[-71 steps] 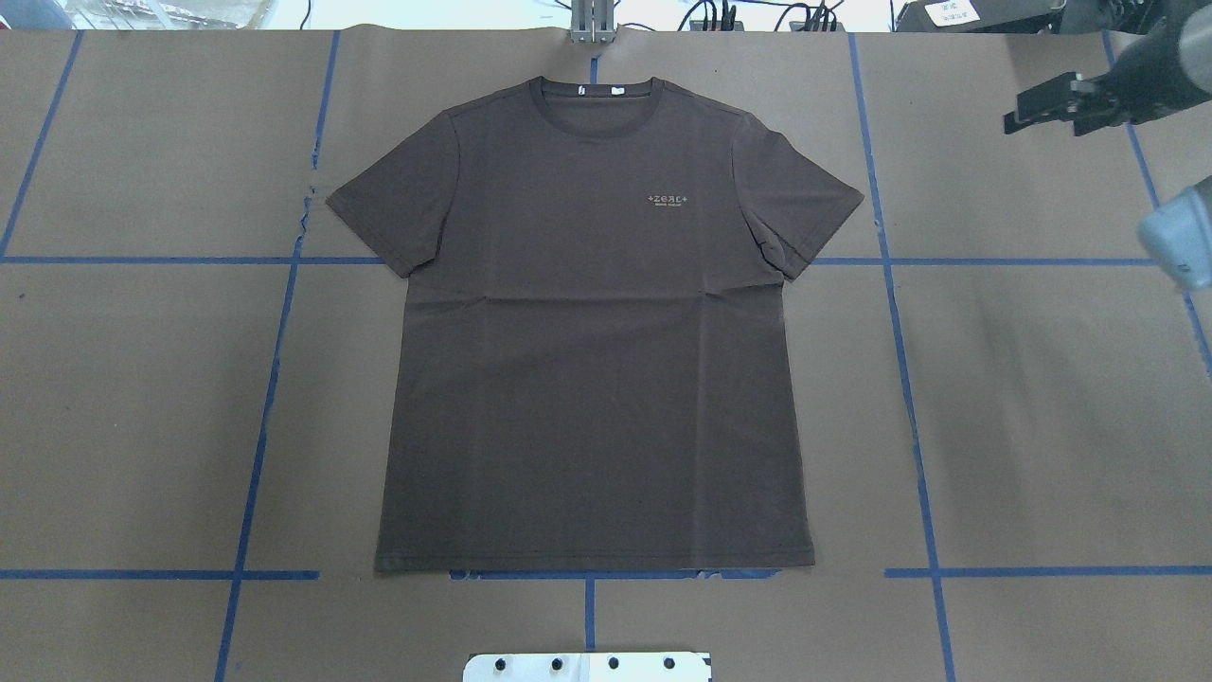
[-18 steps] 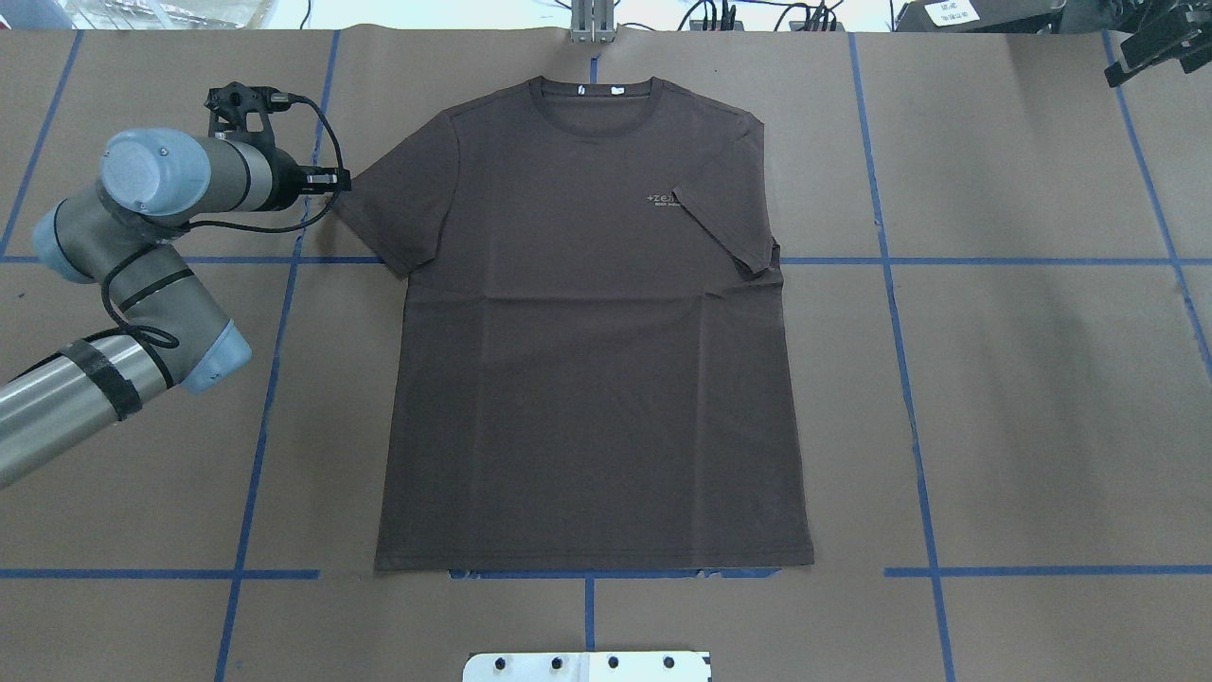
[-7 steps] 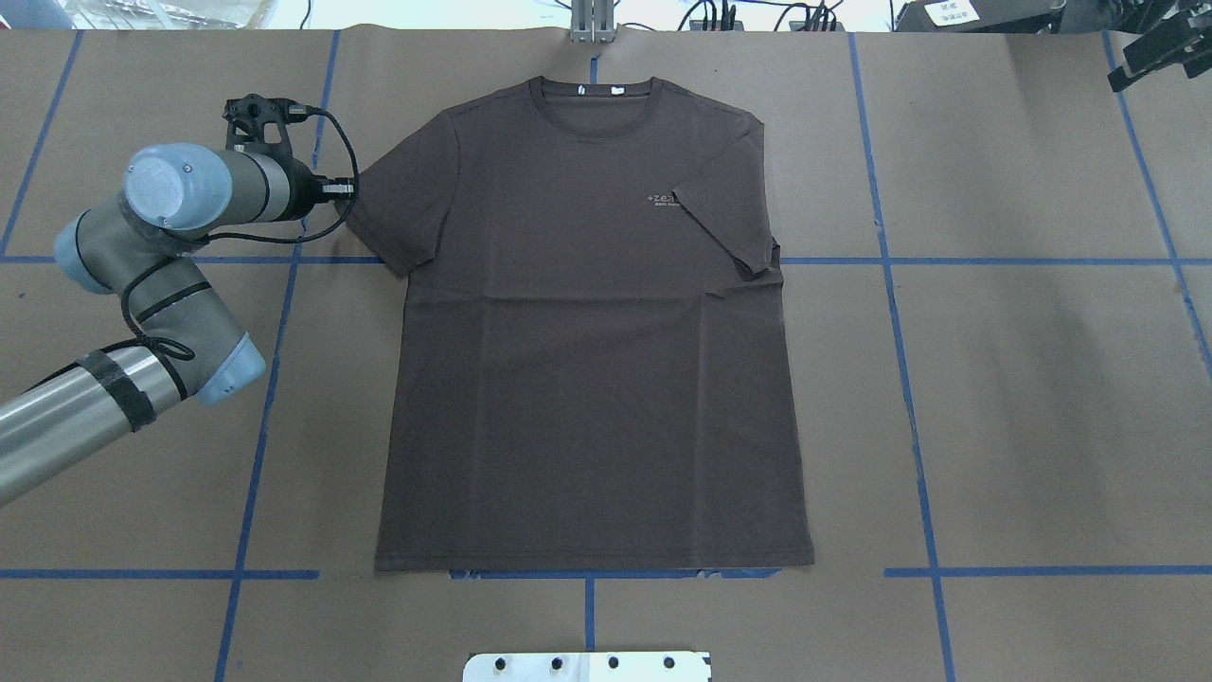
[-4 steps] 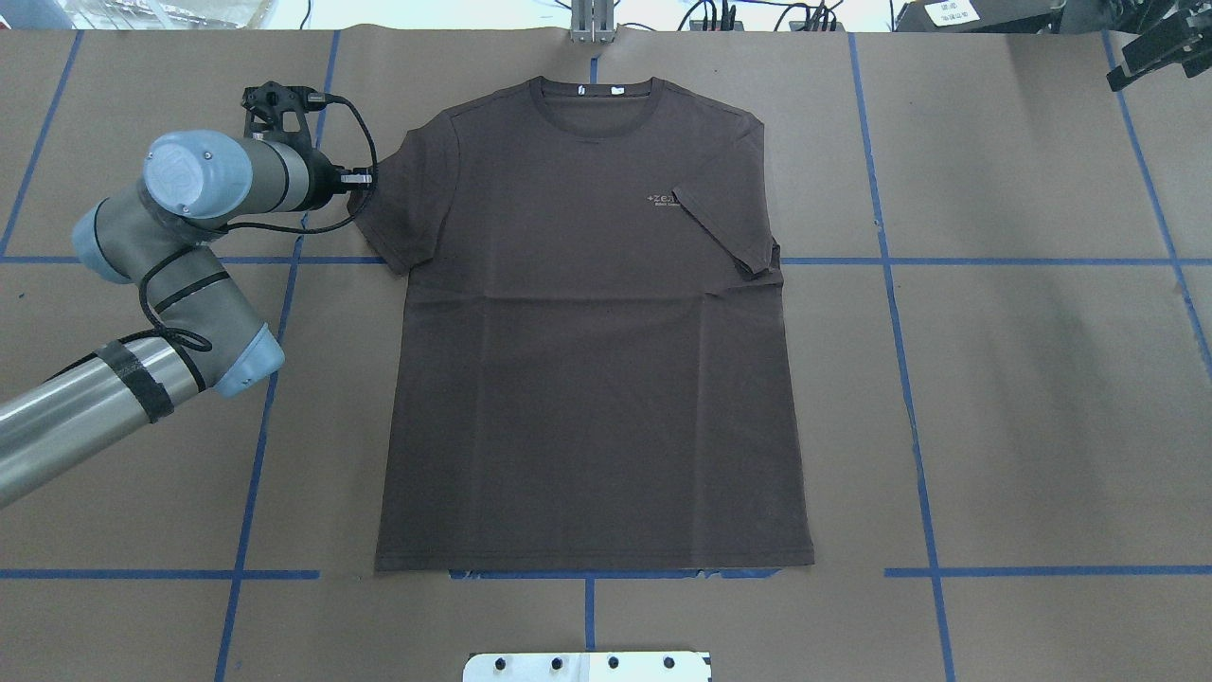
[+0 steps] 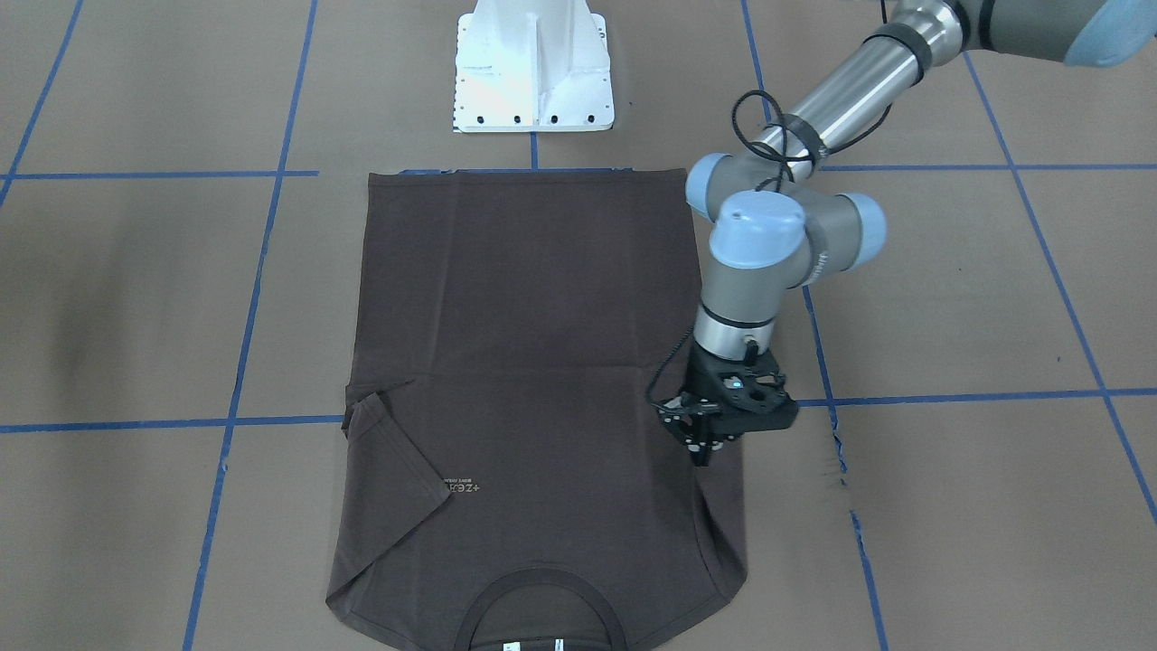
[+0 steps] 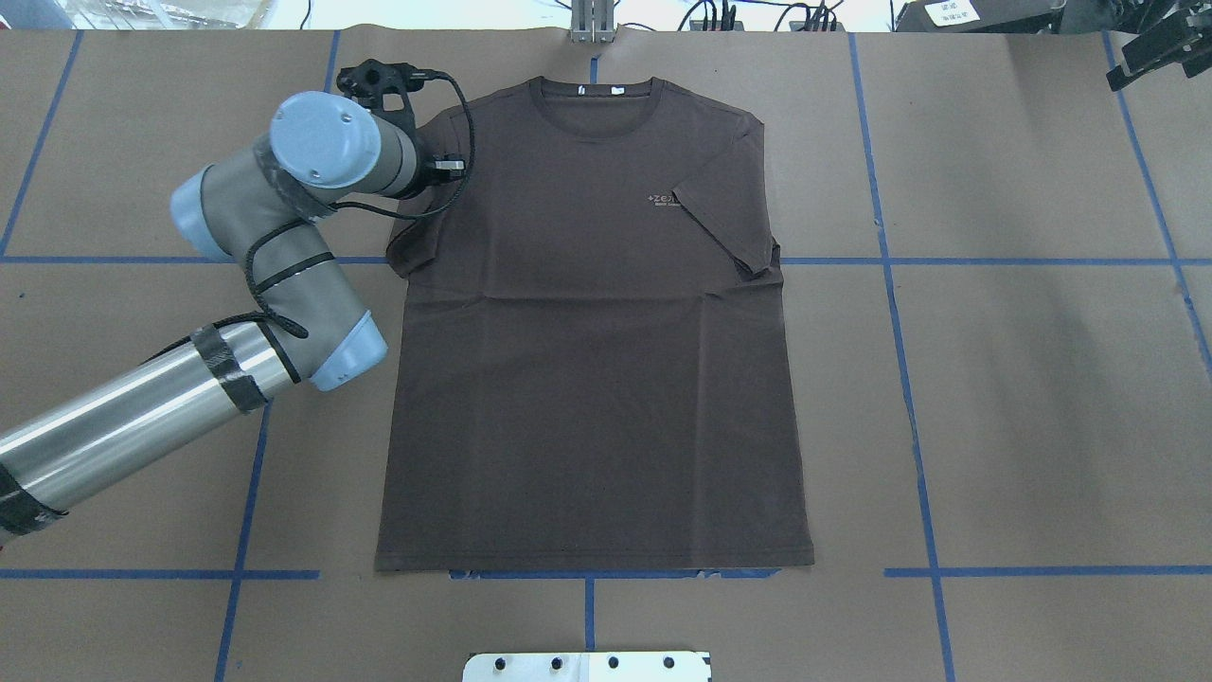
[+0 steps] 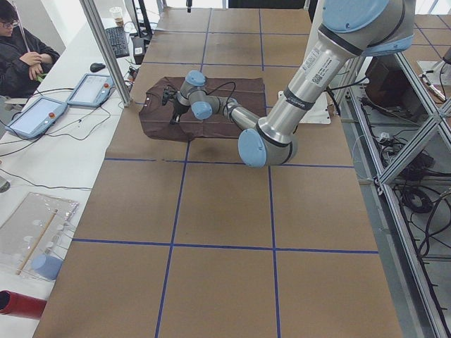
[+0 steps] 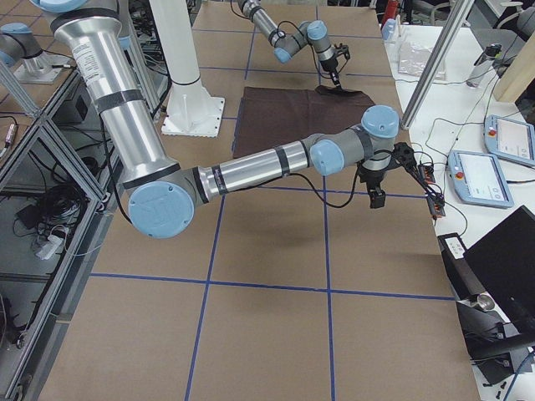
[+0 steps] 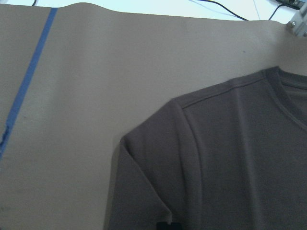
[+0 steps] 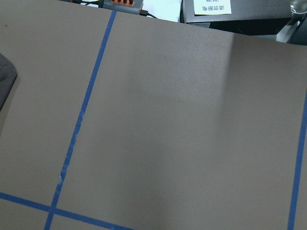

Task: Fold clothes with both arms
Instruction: 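Press the left gripper on the sleeve and fold it inward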

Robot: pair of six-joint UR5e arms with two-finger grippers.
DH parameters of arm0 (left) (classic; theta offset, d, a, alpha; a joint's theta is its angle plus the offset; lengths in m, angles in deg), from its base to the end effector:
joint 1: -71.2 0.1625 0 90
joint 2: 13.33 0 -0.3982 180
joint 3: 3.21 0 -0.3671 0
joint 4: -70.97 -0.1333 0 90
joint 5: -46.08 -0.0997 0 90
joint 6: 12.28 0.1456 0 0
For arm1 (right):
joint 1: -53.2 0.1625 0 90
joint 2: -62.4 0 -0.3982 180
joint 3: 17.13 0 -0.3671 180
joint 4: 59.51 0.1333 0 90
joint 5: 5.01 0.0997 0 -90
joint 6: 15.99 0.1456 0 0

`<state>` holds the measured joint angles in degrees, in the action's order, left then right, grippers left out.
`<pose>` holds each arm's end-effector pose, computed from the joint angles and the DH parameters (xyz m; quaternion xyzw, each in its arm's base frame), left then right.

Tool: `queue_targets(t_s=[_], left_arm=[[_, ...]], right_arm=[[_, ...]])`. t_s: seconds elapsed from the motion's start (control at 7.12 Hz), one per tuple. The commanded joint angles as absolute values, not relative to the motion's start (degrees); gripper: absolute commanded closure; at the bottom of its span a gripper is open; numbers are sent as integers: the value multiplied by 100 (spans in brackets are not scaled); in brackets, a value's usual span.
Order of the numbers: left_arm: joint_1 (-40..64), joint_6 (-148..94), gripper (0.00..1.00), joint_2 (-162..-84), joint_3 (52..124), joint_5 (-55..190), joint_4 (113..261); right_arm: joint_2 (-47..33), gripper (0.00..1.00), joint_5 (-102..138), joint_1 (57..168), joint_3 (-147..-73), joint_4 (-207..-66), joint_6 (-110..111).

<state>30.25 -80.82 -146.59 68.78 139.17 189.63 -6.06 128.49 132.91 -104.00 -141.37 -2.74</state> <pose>0.5078 -0.6067 0.3010 0.2142 0.4000 -0.1388 0.8803 -0.0802 -0.6267 0.4669 0.1352 -0.3966 -0.0617 0.9059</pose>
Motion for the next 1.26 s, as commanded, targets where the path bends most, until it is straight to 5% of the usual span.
queue_targets(t_s=[0.0, 0.14, 0.28, 0.42, 0.7, 1.12], left_arm=[[3165, -8312, 100, -14956, 6632, 13837, 18742], [3165, -8294, 100, -14939, 6605, 13828, 18733], [3165, -8207, 70, -14964, 6466, 13811, 18742], [3156, -7763, 1, -14956, 6499, 13810, 18742], [3130, -7145, 0, -14895, 7006, 13941, 18733], [3313, -7204, 0, -13764, 8656, 14372, 18821]], right_arm=[[-598, 0, 12849, 13274, -10397, -14134, -263], [-589, 0, 12849, 13248, -10388, -14134, -245], [-581, 0, 12849, 13230, -10388, -14142, -237], [-546, 0, 12849, 13212, -10388, -14142, -184], [-598, 0, 12832, 12819, -10850, -14020, 1320], [-1605, 0, 11755, 11468, -12929, -14019, 3902]])
